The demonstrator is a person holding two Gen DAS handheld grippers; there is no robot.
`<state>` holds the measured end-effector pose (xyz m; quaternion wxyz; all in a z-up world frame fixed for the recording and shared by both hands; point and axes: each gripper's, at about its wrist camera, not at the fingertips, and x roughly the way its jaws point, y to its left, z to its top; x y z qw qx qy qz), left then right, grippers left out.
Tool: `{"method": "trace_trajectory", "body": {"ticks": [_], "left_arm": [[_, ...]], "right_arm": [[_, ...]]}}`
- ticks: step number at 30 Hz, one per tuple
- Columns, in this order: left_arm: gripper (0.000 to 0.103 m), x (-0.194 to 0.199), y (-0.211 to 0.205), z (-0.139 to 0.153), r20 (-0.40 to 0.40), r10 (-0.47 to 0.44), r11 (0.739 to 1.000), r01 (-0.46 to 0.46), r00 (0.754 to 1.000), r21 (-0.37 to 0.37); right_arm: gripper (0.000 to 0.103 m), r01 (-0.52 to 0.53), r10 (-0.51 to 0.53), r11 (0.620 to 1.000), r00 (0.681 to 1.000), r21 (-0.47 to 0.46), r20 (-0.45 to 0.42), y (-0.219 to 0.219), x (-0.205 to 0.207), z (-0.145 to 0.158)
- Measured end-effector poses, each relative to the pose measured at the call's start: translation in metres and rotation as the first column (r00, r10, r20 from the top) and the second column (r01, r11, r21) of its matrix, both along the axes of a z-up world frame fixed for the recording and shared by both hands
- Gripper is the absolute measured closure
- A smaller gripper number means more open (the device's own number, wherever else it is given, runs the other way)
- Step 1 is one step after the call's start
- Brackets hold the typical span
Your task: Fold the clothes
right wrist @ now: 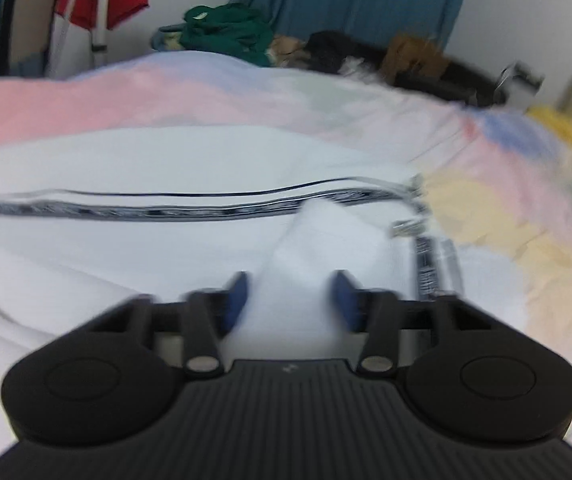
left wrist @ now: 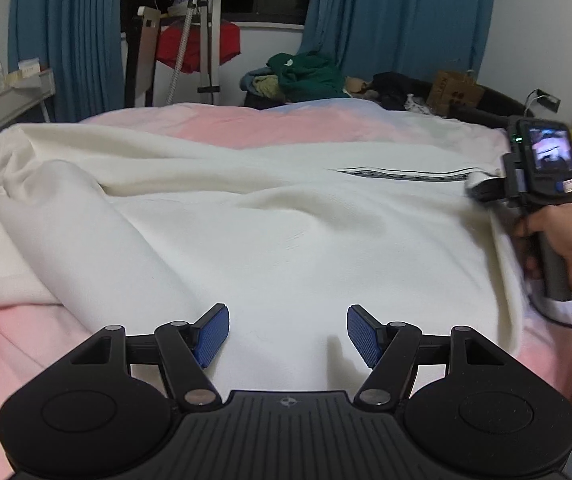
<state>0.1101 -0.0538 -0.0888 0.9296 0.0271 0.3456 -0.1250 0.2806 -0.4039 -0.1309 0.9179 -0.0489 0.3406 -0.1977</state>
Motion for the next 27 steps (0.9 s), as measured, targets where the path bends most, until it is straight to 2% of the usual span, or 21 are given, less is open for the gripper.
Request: {"method": "trace_trajectory", "body": {"ticks": [2,5,7,10,13,15,17,20,21,22,24,26,27], "left_arm": [[0.036,0.001,-0.001,-0.002,0.012,0.015,1.0,-0.015,1.0,0.011],[0.037,0.001,0.0,-0.001,0.019,0.015,1.0,-0.015,1.0,-0.004],[0.038,-0.001,0.002,0.002,0.025,0.019,1.0,-0.018,1.0,-0.018],[0.038,-0.006,0.006,0.009,0.04,0.025,0.999,-0.023,0.999,-0.048],[0.038,-0.012,0.011,0.017,0.052,0.032,0.996,-0.027,0.998,-0.085],[0.038,-0.016,0.017,0.023,0.051,0.04,0.993,-0.033,0.998,-0.113],[0.038,-0.019,0.023,0.028,0.051,0.049,0.989,-0.041,0.997,-0.139],[0.038,-0.021,0.045,0.037,0.021,0.087,0.973,-0.081,0.996,-0.215],[0.038,-0.021,0.055,0.039,0.005,0.104,0.964,-0.099,0.995,-0.246],[0.037,-0.02,0.064,0.042,-0.011,0.119,0.954,-0.118,0.993,-0.277],[0.037,-0.02,0.083,0.048,-0.045,0.149,0.929,-0.156,0.988,-0.336],[0.035,-0.021,0.122,0.05,-0.095,0.241,0.88,-0.259,0.966,-0.398],[0.033,-0.022,0.142,0.051,-0.122,0.285,0.85,-0.31,0.951,-0.426]], "right_arm": [[0.093,0.056,-0.057,0.997,0.998,0.048,0.028,-0.015,-0.007,0.008],[0.096,0.146,-0.173,0.964,0.979,0.222,0.107,-0.046,-0.032,0.026],[0.097,0.187,-0.259,0.92,0.949,0.344,0.178,-0.066,-0.057,0.043],[0.097,0.212,-0.384,0.841,0.883,0.498,0.271,-0.091,-0.104,0.063],[0.097,0.252,-0.499,0.752,0.821,0.61,0.276,-0.113,-0.154,0.068],[0.097,0.278,-0.583,0.636,0.784,0.72,0.213,-0.126,-0.182,0.05],[0.097,0.295,-0.654,0.502,0.745,0.813,0.133,-0.14,-0.21,0.03],[0.097,0.302,-0.731,0.276,0.682,0.913,-0.005,-0.16,-0.251,0.001],[0.096,0.314,-0.736,0.221,0.674,0.923,-0.053,-0.164,-0.255,-0.009],[0.094,0.331,-0.741,0.179,0.665,0.927,-0.094,-0.165,-0.258,-0.017],[0.094,0.352,-0.74,0.124,0.656,0.928,-0.15,-0.168,-0.258,-0.029],[0.093,0.348,-0.734,0.1,0.658,0.932,-0.167,-0.168,-0.258,-0.034],[0.091,0.346,-0.731,0.103,0.662,0.932,-0.165,-0.168,-0.258,-0.033]]}}
